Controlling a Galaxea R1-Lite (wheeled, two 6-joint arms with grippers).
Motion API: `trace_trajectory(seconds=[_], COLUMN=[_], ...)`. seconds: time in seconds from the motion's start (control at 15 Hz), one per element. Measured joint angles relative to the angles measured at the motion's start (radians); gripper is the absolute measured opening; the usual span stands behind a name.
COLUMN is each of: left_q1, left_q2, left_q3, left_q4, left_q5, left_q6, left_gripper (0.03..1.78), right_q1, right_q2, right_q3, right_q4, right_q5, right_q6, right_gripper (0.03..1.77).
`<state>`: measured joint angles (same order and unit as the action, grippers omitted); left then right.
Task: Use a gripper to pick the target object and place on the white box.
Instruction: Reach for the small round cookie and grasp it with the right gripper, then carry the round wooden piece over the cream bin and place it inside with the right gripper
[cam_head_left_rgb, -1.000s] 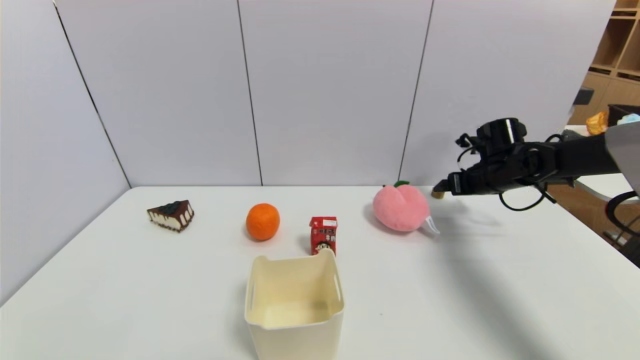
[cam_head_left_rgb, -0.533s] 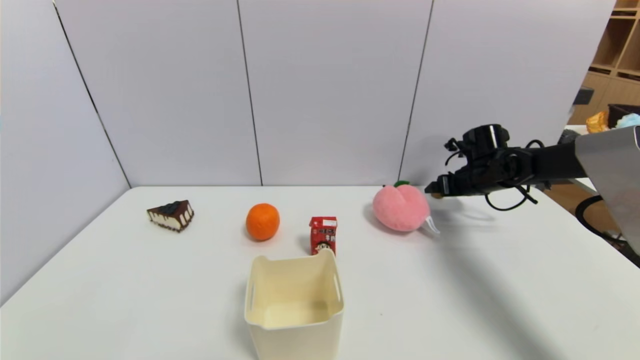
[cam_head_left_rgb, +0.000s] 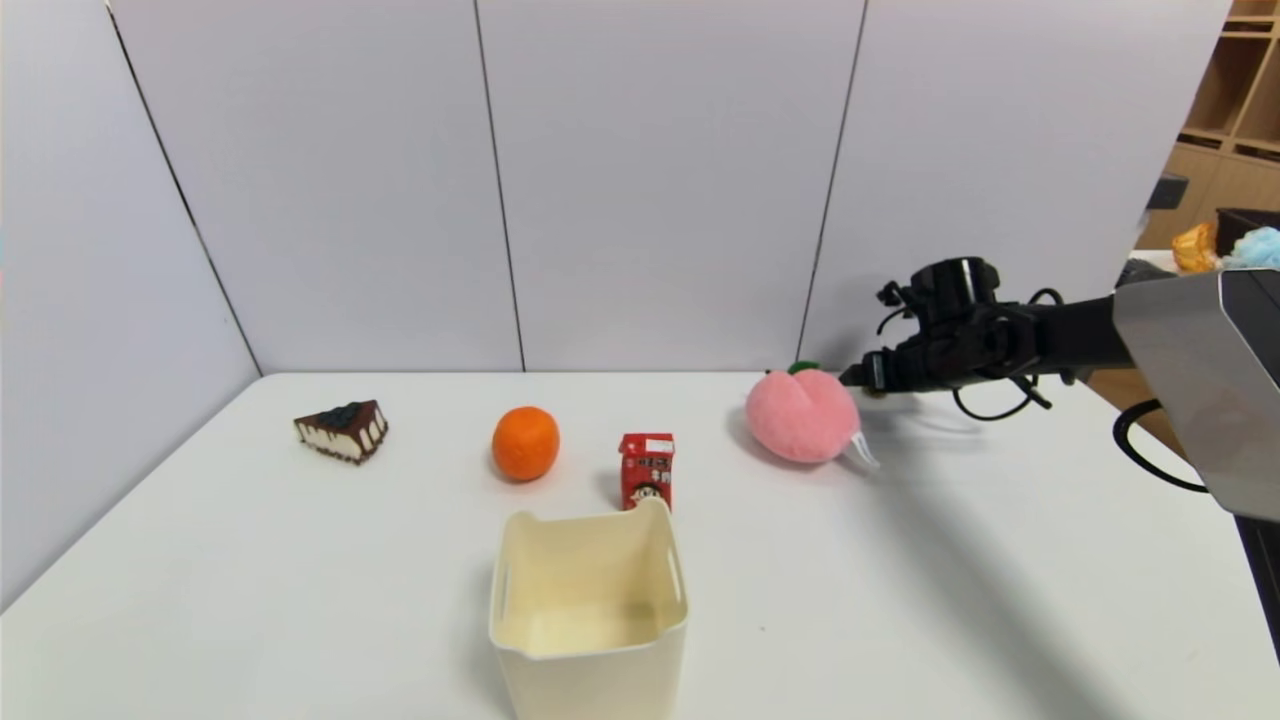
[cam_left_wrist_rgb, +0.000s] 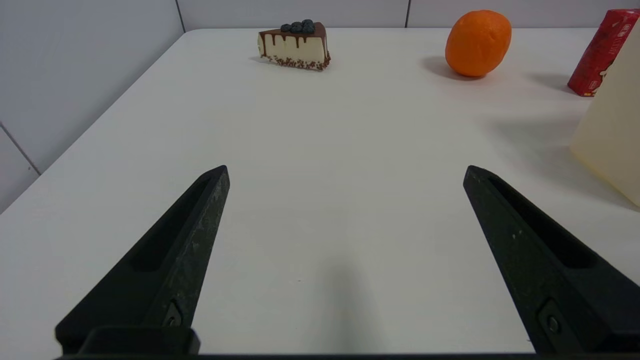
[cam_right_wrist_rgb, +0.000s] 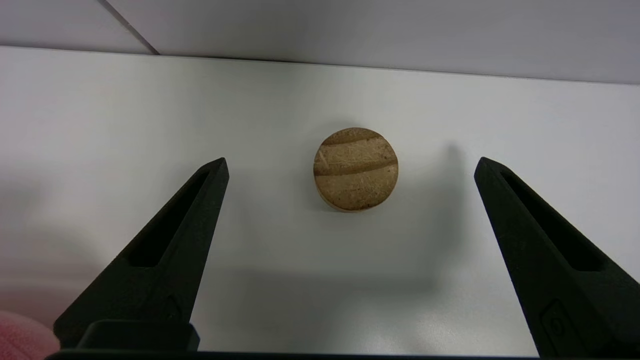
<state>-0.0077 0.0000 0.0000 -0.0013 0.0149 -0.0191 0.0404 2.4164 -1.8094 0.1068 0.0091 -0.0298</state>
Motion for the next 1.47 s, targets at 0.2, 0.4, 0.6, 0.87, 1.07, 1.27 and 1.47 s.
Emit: trace_trajectory(seconds=[0.2, 0.4, 0.6, 0.87, 1.07, 1.27, 1.47], left_q1=[0.000, 0.000, 0.000, 0.000, 0.000, 0.000, 0.000], left_q2=[0.000, 0.000, 0.000, 0.000, 0.000, 0.000, 0.000], left_q3=[0.000, 0.000, 0.000, 0.000, 0.000, 0.000, 0.000], left_q4=[0.000, 0.000, 0.000, 0.000, 0.000, 0.000, 0.000], left_q5=[0.000, 0.000, 0.000, 0.000, 0.000, 0.000, 0.000], left_q6=[0.000, 0.000, 0.000, 0.000, 0.000, 0.000, 0.000], left_gripper=[1.69, 1.69, 1.69, 1.69, 1.69, 1.69, 1.69], right_q1=[0.004, 0.007, 0.007, 0.008, 0.008, 0.007, 0.007], right_q2=[0.019, 0.026, 0.028, 0.030, 0.034, 0.034, 0.027], right_q3=[-0.022, -0.029, -0.030, -0.030, -0.030, -0.030, -0.028], right_q4=[-0.001, -0.002, -0.003, -0.003, -0.003, -0.003, 0.007], right_q5=[0.000, 0.000, -0.001, -0.007, -0.008, -0.008, -0.007], right_q6=[0.000, 0.000, -0.002, -0.002, -0.003, -0.003, -0.003], right_gripper=[1.70, 1.70, 1.70, 1.16, 0.82, 0.47, 0.47])
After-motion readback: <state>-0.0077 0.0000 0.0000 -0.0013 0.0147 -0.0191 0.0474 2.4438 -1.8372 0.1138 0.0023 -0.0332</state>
